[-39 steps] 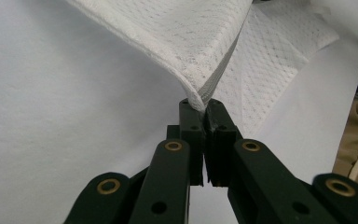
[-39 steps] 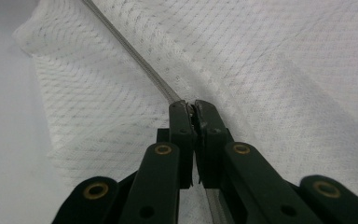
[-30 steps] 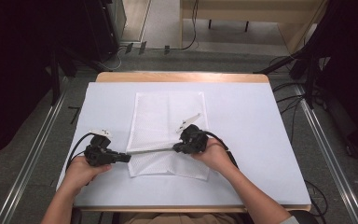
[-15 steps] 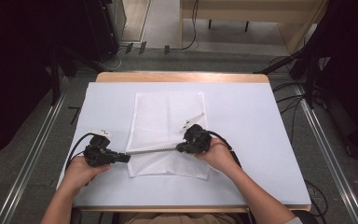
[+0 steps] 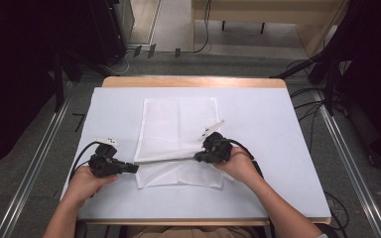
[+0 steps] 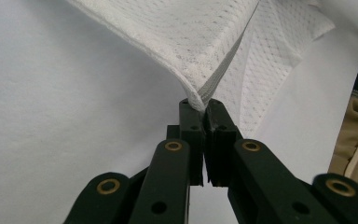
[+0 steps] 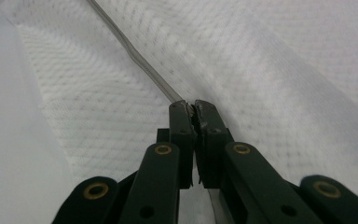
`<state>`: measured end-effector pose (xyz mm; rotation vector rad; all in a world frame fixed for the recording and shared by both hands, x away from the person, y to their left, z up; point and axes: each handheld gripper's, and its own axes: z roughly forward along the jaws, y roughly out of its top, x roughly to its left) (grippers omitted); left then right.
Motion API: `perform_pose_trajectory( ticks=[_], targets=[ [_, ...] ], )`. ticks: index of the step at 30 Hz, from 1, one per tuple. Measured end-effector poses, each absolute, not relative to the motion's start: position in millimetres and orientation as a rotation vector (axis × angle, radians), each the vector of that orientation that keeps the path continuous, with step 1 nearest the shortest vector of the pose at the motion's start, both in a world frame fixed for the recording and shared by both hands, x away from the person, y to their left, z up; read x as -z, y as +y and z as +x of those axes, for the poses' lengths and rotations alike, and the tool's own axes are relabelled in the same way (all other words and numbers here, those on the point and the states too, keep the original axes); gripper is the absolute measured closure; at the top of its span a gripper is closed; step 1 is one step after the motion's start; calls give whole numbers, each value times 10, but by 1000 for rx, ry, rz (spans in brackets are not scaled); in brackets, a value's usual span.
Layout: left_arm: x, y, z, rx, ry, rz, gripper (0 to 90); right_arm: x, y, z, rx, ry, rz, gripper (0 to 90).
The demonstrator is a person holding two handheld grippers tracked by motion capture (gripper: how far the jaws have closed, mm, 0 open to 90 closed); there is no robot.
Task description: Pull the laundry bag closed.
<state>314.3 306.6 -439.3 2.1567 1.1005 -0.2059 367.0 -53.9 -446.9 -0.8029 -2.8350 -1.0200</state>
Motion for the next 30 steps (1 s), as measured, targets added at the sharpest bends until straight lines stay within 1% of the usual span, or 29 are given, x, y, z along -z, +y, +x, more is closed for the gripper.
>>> perform_pose_trajectory(
  ticks=[5, 15, 30],
  targets=[
    [4389, 3067, 3146, 205, 1098, 2157, 880, 4473, -686, 3682, 1022, -2819, -858, 884],
    [4395, 3079, 3144, 217, 1103, 2158, 880, 4462, -724, 3661, 1013, -2836, -840, 884],
    [4394, 3095, 3143, 212, 1105, 2158, 879, 4452, -920, 3651, 1019, -2813, -900, 884]
  ],
)
